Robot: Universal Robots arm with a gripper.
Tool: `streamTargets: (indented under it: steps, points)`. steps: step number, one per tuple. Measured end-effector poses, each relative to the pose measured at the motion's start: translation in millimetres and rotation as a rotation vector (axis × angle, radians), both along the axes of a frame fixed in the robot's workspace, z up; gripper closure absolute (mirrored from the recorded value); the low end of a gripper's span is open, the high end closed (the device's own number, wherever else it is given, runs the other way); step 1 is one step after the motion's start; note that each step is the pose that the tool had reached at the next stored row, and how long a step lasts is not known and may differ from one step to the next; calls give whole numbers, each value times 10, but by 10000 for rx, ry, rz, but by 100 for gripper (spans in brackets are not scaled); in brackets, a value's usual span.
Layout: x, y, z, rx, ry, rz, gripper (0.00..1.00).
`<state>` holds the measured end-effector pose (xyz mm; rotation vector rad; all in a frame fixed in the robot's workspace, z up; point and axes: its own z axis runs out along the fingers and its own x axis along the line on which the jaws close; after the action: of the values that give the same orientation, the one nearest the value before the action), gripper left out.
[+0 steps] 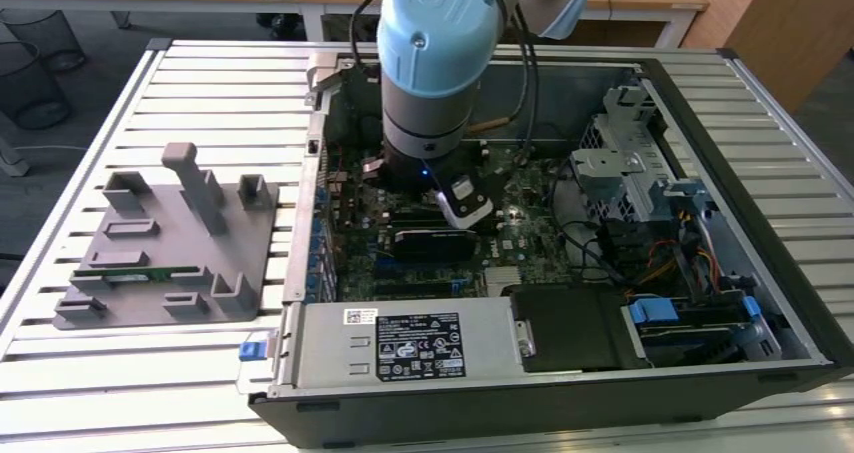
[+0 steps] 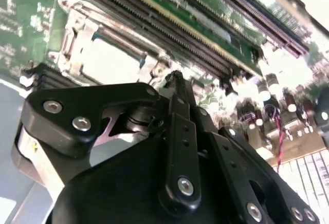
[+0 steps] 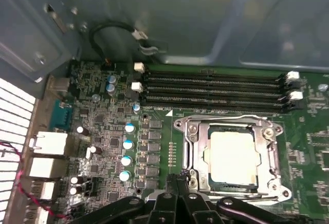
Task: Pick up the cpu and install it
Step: 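Install the second cpu locking lever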
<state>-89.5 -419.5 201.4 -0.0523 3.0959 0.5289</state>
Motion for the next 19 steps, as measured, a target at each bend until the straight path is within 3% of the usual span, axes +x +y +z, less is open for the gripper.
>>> streamTargets:
  steps: [7,19]
  points:
    - [0,0,82,42,1,5,89]
    - [0,0,294,43,1,7,89]
